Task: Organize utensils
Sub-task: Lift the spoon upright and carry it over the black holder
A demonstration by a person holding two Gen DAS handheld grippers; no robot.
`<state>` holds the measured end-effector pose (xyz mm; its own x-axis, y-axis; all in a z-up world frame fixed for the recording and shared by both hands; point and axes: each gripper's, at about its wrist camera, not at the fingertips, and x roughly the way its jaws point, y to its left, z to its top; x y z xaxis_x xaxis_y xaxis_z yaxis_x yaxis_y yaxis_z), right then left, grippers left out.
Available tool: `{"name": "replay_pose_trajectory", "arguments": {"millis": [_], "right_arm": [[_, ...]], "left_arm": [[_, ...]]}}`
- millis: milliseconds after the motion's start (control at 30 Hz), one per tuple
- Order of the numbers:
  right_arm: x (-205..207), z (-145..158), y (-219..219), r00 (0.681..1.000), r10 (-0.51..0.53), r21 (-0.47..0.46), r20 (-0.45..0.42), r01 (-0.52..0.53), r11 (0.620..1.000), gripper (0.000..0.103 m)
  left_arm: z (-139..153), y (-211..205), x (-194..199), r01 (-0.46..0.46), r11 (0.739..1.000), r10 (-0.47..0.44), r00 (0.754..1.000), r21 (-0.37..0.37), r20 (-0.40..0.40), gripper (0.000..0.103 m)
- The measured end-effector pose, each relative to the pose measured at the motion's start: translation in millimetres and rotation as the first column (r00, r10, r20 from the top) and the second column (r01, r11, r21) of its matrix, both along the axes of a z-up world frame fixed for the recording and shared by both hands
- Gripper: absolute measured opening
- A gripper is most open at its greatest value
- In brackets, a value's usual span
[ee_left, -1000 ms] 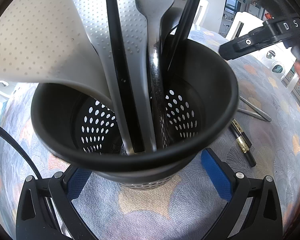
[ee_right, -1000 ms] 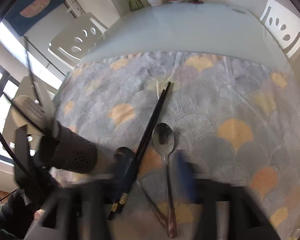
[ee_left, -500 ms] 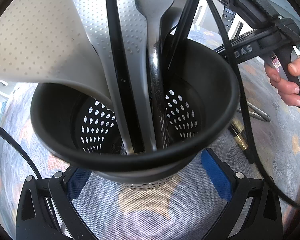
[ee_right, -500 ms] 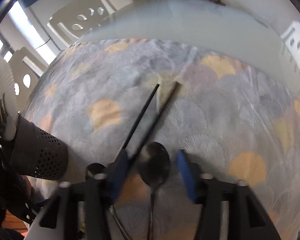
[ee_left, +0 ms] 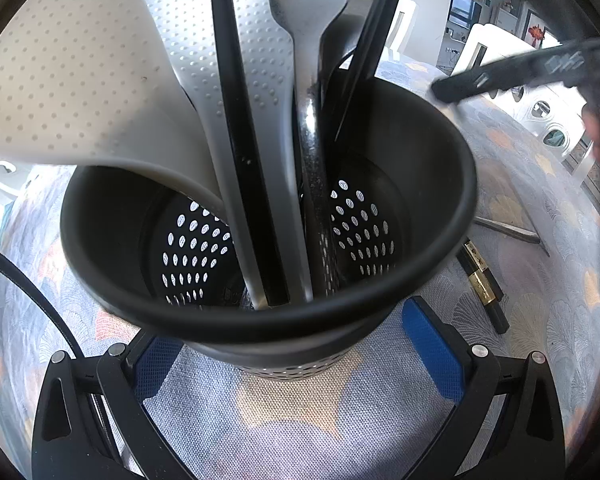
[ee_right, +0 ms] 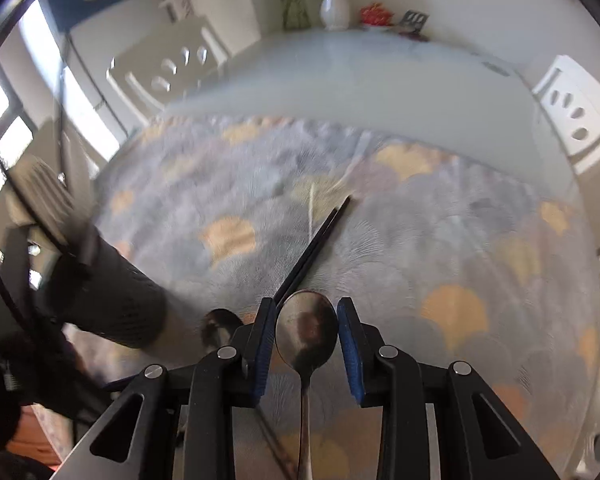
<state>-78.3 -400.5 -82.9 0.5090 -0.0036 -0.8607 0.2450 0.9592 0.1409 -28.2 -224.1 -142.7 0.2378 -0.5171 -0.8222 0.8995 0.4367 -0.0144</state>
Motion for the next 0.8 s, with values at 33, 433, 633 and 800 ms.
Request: {"name": "replay_pose_trajectory", "arguments": {"millis": [33, 433, 633, 800], "right_arm": [[-8, 9, -1, 1.000, -0.015, 0.006, 0.019, 0.015, 1.000, 0.030], [-53, 102, 17, 0.976, -0.062, -0.044, 0.207, 0.072, 0.996, 0.030], [-44, 154, 22, 0.941, -0.042, -0.080, 0.334, 0.073, 0.994, 0.030], [-32, 196, 27, 0.909, -0.010, -0.063, 0.417, 0.039, 0.997, 0.030]], "left_arm": [[0, 0, 1, 0.000, 1.000, 0.000, 1.000, 0.000, 0.000, 0.103], [0, 1, 1, 0.000, 1.000, 0.000, 1.000, 0.000, -0.001, 0.103], [0, 1, 1, 0.000, 1.000, 0.000, 1.000, 0.000, -0.001, 0.103], [0, 1, 1, 0.000, 1.000, 0.000, 1.000, 0.000, -0.001, 0.103]]}}
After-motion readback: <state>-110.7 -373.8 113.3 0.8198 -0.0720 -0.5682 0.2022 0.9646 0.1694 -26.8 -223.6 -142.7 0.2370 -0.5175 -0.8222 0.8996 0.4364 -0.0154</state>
